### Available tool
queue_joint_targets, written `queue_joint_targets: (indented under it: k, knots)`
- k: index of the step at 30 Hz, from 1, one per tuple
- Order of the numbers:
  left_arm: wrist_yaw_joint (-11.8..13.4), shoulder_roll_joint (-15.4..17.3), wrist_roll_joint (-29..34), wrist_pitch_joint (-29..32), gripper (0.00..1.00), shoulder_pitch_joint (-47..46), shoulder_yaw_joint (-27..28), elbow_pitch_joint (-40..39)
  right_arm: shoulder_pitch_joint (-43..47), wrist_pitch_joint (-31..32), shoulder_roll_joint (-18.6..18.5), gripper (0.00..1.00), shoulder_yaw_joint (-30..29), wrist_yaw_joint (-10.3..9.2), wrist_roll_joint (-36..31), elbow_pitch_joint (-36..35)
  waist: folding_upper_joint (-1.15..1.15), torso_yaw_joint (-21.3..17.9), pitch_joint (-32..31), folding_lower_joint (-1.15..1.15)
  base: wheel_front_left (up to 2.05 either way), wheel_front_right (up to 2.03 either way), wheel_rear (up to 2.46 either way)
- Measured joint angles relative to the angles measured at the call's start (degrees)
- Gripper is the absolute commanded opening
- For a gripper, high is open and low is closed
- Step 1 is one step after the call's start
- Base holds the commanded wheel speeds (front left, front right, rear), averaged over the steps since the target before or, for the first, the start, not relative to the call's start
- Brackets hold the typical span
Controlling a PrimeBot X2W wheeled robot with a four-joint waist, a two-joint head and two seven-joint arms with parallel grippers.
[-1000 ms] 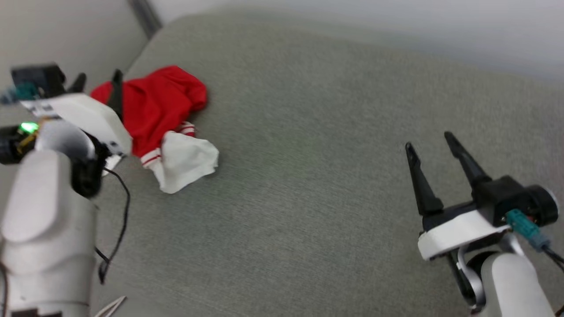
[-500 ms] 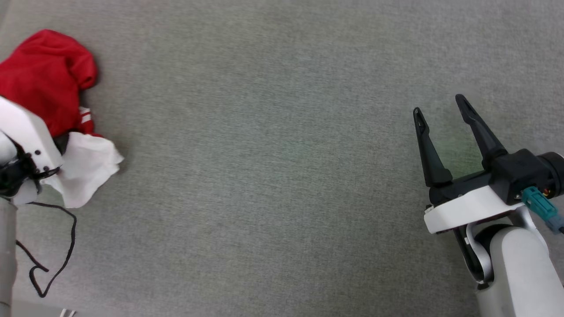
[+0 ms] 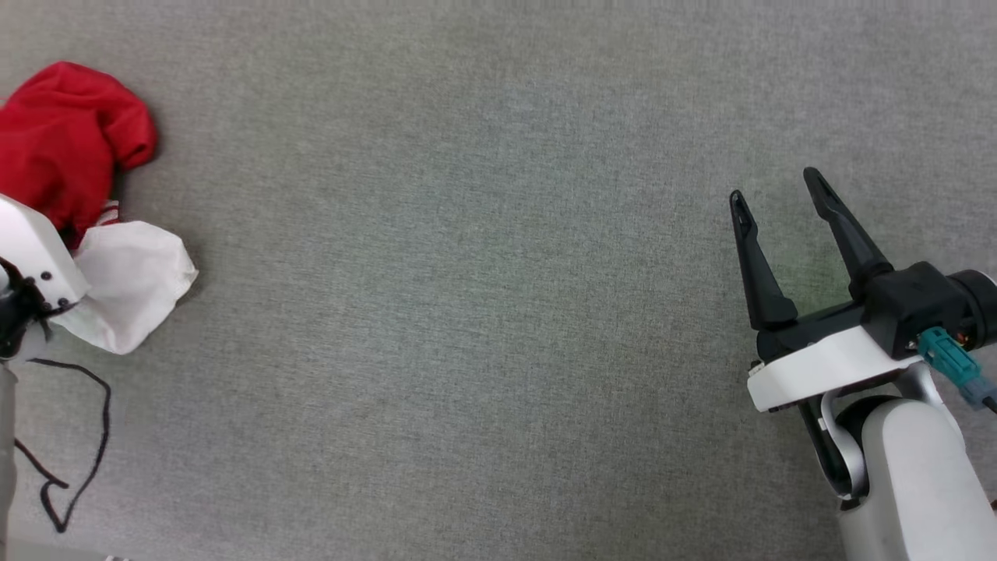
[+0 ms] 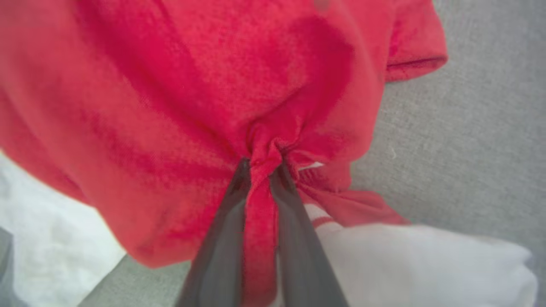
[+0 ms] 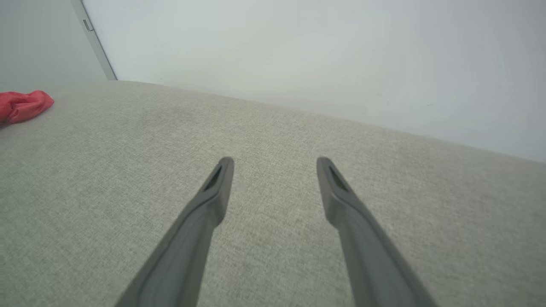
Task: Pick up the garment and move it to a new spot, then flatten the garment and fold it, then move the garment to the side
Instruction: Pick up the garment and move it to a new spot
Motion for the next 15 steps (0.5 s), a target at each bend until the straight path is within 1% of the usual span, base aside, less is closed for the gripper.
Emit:
queue_joint_targets:
  k: [4,8,11,13,15]
  knots:
    - [0.96,1.26,2.78,-6.84,0.0,-2.01,-0.88,-0.34,0.7,-0.55,0.45,1.0,-0.04,0.0,0.53,0.98,0.0,0.46,-2.59,0.0,0.0,0.0,0.0]
    - [1.59,1.74,5.5,-14.72,0.0,-3.86,-1.93,-1.53,1.94,-0.99,0.89,1.0,-0.49,-0.01,1.19,2.16,0.0,0.82,-5.88,-0.01,0.0,0.0,0.0]
    - [2.53,1.62,7.31,-21.47,0.0,-4.92,-2.46,-2.75,3.32,-1.4,1.27,1.0,-0.94,0.0,1.59,2.94,0.0,1.0,-8.64,-0.01,0.0,0.0,0.0]
    - [2.96,1.07,7.39,-25.27,0.0,-5.41,-2.24,-3.32,4.19,-1.57,1.49,1.0,-1.21,0.0,2.29,3.45,0.0,1.01,-10.6,-0.01,0.0,0.0,0.0]
    - [2.97,0.4,8.32,-28.55,0.0,-5.59,-2.89,-4.08,5.2,-1.88,1.62,1.0,-1.46,0.0,2.67,3.83,0.0,0.93,-12.6,-0.01,0.0,0.0,0.0]
